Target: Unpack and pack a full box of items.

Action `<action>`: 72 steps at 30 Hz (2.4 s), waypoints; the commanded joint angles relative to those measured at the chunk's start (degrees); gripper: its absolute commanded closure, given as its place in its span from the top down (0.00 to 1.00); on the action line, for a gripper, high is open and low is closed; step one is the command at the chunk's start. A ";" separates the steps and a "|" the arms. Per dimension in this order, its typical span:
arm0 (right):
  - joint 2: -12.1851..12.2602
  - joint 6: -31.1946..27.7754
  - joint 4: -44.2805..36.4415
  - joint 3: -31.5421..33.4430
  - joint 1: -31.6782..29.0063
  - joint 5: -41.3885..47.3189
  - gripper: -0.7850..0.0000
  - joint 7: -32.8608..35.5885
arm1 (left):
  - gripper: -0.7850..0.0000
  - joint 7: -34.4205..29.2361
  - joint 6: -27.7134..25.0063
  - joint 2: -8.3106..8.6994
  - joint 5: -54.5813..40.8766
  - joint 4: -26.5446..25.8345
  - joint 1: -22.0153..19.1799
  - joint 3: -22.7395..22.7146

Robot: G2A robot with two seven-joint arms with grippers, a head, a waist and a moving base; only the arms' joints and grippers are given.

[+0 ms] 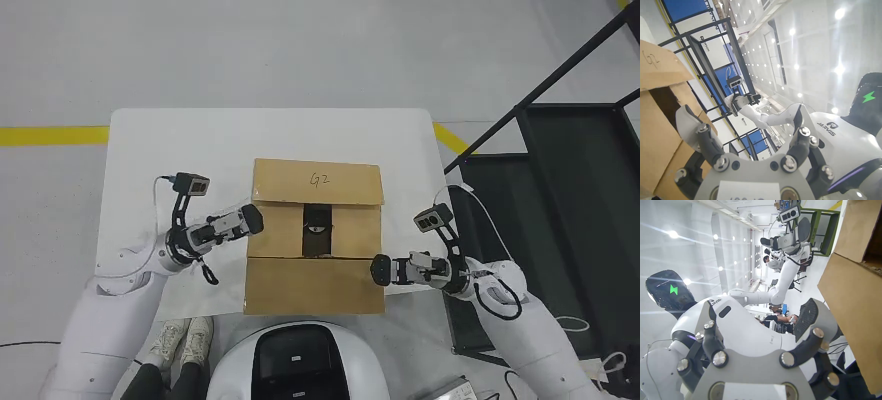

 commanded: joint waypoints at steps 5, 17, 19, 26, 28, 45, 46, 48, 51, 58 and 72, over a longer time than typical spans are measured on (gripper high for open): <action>0.00 -0.01 0.00 0.00 0.00 0.01 1.00 -0.01 | 1.00 -1.10 0.27 -0.25 2.62 5.46 -2.19 2.07; 0.00 -0.01 0.00 0.00 0.00 0.01 1.00 -0.01 | 1.00 9.14 -2.46 -1.62 7.37 13.16 -6.66 5.09; 0.00 -0.01 0.00 0.00 0.00 0.01 1.00 -0.01 | 1.00 11.32 -2.64 -1.87 9.36 14.36 -8.28 5.47; 0.00 -0.01 0.00 0.00 0.00 0.01 1.00 -0.01 | 1.00 13.58 -2.09 -3.00 7.70 15.73 -12.16 7.67; 0.00 -0.01 0.00 0.00 0.00 0.01 1.00 -0.01 | 1.00 13.55 -1.92 -3.31 5.93 15.76 -13.08 8.10; 0.00 -0.01 0.00 0.00 0.00 0.01 1.00 -0.01 | 1.00 29.50 -0.83 -9.12 5.82 25.07 -26.08 17.92; 0.00 -0.01 0.00 0.00 0.00 0.01 1.00 -0.01 | 1.00 30.81 -0.84 -9.55 6.67 26.17 -26.94 18.61; 0.00 -0.01 0.00 0.00 0.00 0.01 1.00 -0.01 | 1.00 33.40 -0.59 -10.41 7.91 28.29 -28.50 19.81; 0.00 -0.01 0.00 0.00 0.00 0.01 1.00 -0.01 | 1.00 36.95 -0.53 -11.57 9.90 31.53 -30.63 21.19; 0.00 -0.01 0.00 0.00 0.00 0.01 1.00 -0.01 | 1.00 46.91 4.83 -14.20 16.05 38.92 -34.63 24.20; 0.00 -0.01 0.00 0.00 0.00 0.01 1.00 -0.01 | 1.00 47.39 13.55 -17.16 32.08 48.99 -40.96 29.59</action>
